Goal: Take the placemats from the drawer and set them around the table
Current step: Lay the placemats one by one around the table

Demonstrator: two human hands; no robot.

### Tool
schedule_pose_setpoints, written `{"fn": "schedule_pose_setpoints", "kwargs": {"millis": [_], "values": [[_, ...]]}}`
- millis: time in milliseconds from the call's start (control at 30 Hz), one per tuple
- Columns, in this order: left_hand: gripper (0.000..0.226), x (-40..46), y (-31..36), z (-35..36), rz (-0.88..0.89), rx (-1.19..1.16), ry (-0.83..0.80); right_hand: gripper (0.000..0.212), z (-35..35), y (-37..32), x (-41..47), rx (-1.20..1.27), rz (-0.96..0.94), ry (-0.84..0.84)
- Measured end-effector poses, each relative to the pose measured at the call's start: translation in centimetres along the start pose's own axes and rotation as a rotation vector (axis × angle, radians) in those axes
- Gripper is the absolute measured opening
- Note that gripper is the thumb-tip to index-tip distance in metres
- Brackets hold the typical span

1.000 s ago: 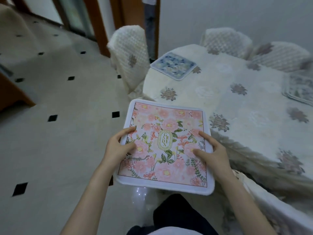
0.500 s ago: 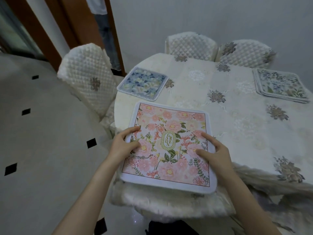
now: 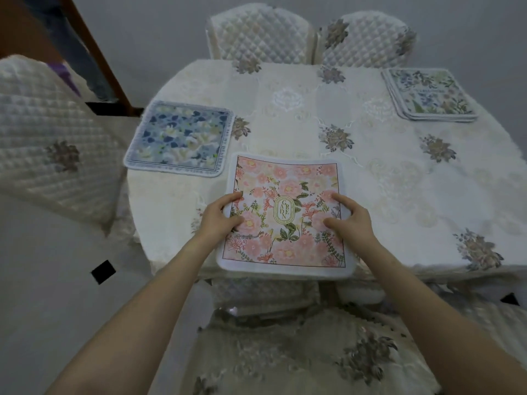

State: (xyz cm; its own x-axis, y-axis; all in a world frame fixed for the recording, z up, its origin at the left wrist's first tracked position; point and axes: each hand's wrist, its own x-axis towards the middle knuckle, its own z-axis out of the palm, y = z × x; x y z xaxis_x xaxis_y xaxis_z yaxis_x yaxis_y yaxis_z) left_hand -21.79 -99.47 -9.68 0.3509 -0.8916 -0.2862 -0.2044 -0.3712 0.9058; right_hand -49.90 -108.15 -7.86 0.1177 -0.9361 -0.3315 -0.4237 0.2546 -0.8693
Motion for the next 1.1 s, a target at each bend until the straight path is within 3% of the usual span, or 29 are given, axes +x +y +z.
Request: {"fn": "schedule_pose_setpoints", "kwargs": {"millis": [233, 400, 533, 633, 800, 967, 1100], "values": [[0.056, 5.1, -4.1, 0.9, 0.023, 0.087, -0.092, 0.065, 3.1, 3.3, 3.8, -0.102, 0.058, 0.064], [0.055, 5.1, -5.7, 1.2, 0.021, 0.214, -0.057, 0.062, 4.3, 4.7, 4.0, -0.143, 0.012, 0.082], [0.053, 4.2, -6.4, 2.7, 0.071, 0.578, -0.046, 0.064, 5.0, 6.7, 4.6, -0.477, -0.092, 0.178], [0.048, 2.8, -8.2, 4.3, 0.175, 0.928, 0.141, 0.065, 5.5, 9.5, 5.1, -0.737, -0.232, 0.115], [0.053, 3.1, -9.1, 4.3, 0.191, 1.074, 0.162, 0.059, 5.7, 10.6, 5.7, -0.927, -0.287, 0.109], [0.059, 8.3, -4.6, 6.2, 0.475, 1.078, 0.029, 0.060, 9.1, 5.4, 7.8, -0.887, -0.401, 0.110], [0.067, 13.4, -3.7, 9.9, 0.480, 1.164, -0.095, 0.063, 14.2, 2.6, 11.8, -0.927, -0.493, 0.005]]}}
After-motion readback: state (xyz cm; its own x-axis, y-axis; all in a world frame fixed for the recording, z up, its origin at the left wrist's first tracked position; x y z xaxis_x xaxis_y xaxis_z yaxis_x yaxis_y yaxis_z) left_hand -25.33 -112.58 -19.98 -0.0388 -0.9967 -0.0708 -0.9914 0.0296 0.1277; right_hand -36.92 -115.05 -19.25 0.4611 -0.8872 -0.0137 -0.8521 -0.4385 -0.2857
